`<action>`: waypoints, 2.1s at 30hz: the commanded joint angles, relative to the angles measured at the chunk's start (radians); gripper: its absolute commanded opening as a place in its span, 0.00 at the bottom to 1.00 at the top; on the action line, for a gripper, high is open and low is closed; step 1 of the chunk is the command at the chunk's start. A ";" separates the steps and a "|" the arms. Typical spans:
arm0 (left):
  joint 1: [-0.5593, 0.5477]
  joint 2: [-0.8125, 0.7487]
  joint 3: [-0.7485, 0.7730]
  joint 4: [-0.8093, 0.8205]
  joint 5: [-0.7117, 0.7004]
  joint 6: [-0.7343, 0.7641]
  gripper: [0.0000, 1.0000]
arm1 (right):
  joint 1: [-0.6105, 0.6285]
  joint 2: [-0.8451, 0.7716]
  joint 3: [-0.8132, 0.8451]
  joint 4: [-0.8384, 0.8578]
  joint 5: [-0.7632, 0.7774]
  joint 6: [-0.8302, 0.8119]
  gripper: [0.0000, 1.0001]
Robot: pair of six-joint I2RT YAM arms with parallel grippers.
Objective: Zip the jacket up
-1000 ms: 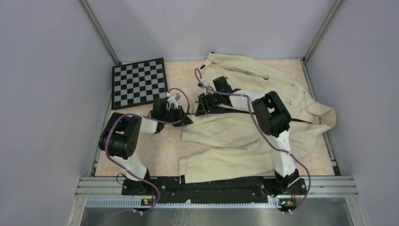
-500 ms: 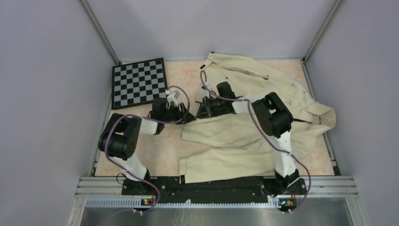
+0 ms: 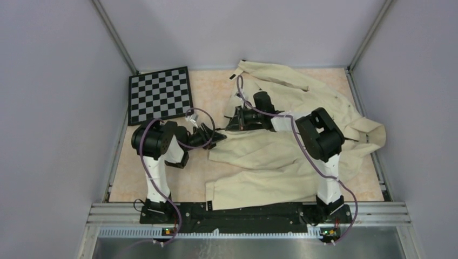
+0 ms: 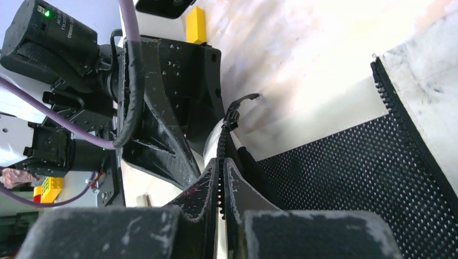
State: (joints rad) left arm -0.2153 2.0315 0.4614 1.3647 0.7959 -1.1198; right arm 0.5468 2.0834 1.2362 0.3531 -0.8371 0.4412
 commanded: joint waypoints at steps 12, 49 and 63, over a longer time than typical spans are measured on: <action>0.007 -0.075 -0.027 0.272 -0.055 -0.082 0.43 | -0.004 -0.089 -0.057 0.099 0.044 0.035 0.00; 0.046 -0.079 -0.035 0.217 -0.043 0.050 0.21 | -0.003 -0.161 -0.108 0.113 0.120 0.087 0.00; 0.053 -0.073 -0.025 0.209 0.000 0.095 0.00 | 0.013 -0.197 -0.133 0.091 0.142 0.098 0.00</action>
State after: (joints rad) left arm -0.1692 1.9938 0.4370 1.5177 0.7700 -1.0897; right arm 0.5499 1.9606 1.1110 0.4095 -0.7120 0.5339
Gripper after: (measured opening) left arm 0.004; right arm 0.009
